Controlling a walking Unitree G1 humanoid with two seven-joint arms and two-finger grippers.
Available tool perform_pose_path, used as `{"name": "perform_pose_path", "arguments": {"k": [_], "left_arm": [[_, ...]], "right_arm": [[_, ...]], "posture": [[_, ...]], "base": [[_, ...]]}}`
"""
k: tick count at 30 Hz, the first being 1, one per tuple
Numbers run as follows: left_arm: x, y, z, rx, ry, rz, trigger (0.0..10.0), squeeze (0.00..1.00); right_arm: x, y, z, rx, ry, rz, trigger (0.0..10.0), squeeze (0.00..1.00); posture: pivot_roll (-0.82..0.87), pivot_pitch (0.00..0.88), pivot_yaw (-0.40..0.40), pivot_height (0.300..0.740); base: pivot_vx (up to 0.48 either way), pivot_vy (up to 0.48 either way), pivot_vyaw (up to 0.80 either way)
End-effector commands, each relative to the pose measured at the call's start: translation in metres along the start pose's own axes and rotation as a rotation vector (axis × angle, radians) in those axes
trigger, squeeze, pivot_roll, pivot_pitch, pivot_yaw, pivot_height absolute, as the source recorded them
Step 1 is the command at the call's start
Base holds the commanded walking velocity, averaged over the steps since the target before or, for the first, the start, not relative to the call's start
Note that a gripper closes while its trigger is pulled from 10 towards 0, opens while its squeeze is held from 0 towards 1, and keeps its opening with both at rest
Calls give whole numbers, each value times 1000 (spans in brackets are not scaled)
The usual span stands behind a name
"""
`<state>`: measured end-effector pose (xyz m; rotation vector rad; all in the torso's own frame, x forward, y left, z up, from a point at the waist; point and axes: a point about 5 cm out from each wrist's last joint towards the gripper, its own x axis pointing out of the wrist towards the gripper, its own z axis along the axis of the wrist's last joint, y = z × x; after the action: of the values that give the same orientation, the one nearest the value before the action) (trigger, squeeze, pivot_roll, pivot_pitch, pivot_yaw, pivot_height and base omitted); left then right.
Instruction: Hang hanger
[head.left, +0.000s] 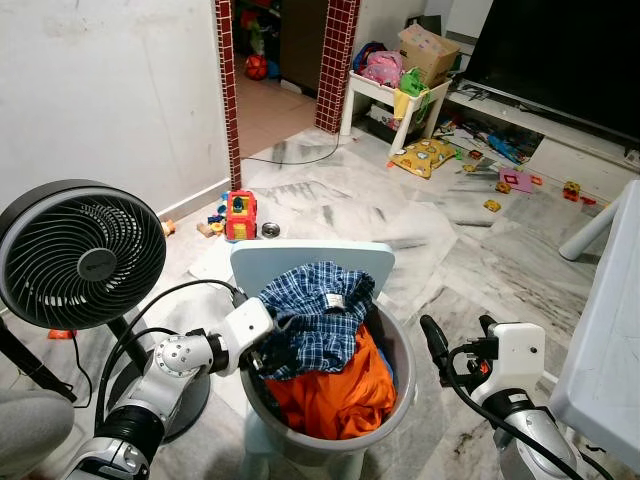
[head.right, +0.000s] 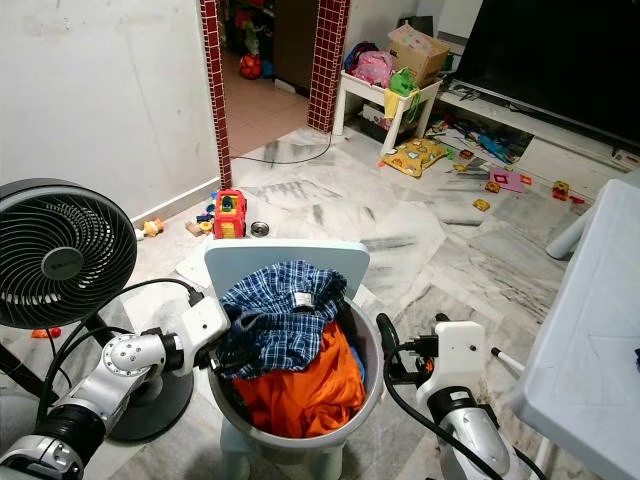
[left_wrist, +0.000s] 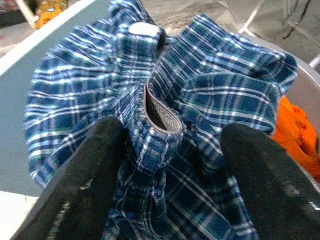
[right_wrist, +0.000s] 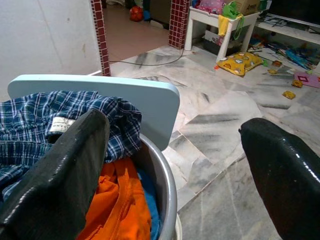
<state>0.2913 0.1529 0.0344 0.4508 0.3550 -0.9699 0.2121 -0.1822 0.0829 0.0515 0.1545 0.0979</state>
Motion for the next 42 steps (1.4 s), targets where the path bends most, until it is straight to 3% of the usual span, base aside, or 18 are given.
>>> {"name": "perform_pose_path", "arguments": {"k": [1, 5, 6, 7, 8, 13, 14, 15, 16, 17, 29, 30, 32, 33, 34, 42], "left_arm": [[1, 2, 4, 32, 0, -15, 0, 0], [-1, 4, -1, 34, 27, -8, 0, 0], [-2, 6, -3, 42, 39, 0, 3412, 0], [-3, 7, -3, 47, 44, 5, 3412, 0], [-3, 9, -3, 54, 54, 13, 10000, 0], [-3, 12, -1, 98, 55, 22, 10000, 0], [-3, 12, 0, 106, 56, 21, 8980, 0], [-3, 13, 0, 117, 57, 21, 2039, 0], [-3, 13, 0, 122, 56, 21, 2039, 0], [-2, 14, 1, 136, 55, 34, 0, 0], [8, 16, 12, 185, 22, 70, 0, 0], [9, 16, 13, 191, 17, 75, 1843, 0], [9, 16, 13, 192, 16, 74, 1882, 0], [10, 14, 13, 191, 16, 68, 431, 0], [10, 14, 13, 188, 16, 61, 0, 0], [11, 11, 12, 187, 13, 41, 0, 0]], "right_arm": [[-1, -2, 6, -7, -20, -4, 10000, 0], [0, -1, 6, -6, -19, -2, 10000, 0], [0, -1, 6, -6, -18, -2, 10000, 0], [0, -1, 6, -7, -18, -2, 10000, 0], [-1, -1, 6, -6, -17, -3, 10000, 0], [-1, -2, 6, -8, -16, -5, 10000, 0], [-1, -2, 6, -8, -16, -6, 10000, 0], [-1, -2, 6, -8, -16, -8, 10000, 0], [-1, -2, 6, -8, -16, -8, 10000, 0], [-2, -3, 6, -9, -15, -10, 10000, 0], [0, -3, 7, -15, -15, -5, 10000, 0], [0, -4, 7, -16, -15, -5, 10000, 0], [0, -4, 7, -17, -15, -5, 10000, 0], [0, -4, 7, -17, -14, -6, 10000, 0], [-1, -4, 6, -17, -14, -6, 10000, 0], [-2, -3, 5, -15, -8, -2, 10000, 0]], "posture": [[98, 0, -94, 740], [99, 0, -95, 740], [98, 0, -95, 740], [98, 0, -95, 740], [98, 0, -95, 740], [92, 0, -92, 740], [89, 0, -91, 740], [89, 0, -91, 740], [89, 0, -91, 740], [86, 0, -90, 740], [81, 0, -98, 740], [81, 0, -98, 740], [81, 0, -98, 740], [79, 0, -96, 740], [76, 0, -95, 740], [75, 0, -95, 740]], "base": [[0, 0, 0], [0, 0, 0], [0, 0, 0], [0, 0, 0], [0, 0, 0], [0, 0, 0], [0, 0, 0], [0, 0, 0], [0, 0, 0], [0, 0, 0], [0, 0, 0], [0, 0, 0], [0, 0, 0], [0, 0, 0], [0, 0, 0], [0, 0, 0]]}}
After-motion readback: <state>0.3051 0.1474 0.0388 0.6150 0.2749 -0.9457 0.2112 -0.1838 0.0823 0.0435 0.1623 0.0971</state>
